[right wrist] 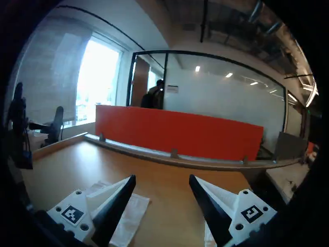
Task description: Fold towel
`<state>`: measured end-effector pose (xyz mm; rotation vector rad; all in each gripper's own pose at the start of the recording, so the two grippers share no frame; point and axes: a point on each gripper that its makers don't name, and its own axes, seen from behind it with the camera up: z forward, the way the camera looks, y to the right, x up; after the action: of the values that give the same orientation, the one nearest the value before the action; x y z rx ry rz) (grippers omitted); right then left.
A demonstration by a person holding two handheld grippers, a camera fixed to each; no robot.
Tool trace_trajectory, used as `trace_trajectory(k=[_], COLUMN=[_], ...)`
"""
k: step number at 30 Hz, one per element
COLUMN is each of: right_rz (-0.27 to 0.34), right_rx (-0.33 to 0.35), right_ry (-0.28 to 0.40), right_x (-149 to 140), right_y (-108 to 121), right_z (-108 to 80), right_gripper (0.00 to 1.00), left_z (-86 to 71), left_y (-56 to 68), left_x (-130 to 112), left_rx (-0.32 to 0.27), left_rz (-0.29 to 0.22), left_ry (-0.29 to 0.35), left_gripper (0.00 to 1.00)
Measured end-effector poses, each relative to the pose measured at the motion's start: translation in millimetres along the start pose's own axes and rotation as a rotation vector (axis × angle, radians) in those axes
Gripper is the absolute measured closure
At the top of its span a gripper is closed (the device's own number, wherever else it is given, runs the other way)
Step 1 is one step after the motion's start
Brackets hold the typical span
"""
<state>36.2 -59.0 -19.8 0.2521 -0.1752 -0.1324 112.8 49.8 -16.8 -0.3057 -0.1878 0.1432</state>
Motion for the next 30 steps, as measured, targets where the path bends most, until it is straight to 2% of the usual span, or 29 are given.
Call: trace_trajectory(k=[5,14,30], right_rz=[-0.036,-0.087,-0.108], right_rx=[0.094,0.179,0.247], right_ry=[-0.059,-0.146,-0.244], right_x=[-8.1,-26.9,-68.0], right_y=[-18.7,-33.9,-53.0], right_z=[2.0,4.5,9.3], right_gripper=[0.00,0.00,0.00], left_z=[2.5,4.0,6.8], left_y=[11.9,25.7,49.9], left_x=[-3.8,-20.4,-59.7], left_rx=[-0.079,-0.156,-0.233], left_rz=[0.011,0.040,0.063], left_ry=[-0.027,-0.078,-0.144], left_gripper=[0.06,0.06,0.06])
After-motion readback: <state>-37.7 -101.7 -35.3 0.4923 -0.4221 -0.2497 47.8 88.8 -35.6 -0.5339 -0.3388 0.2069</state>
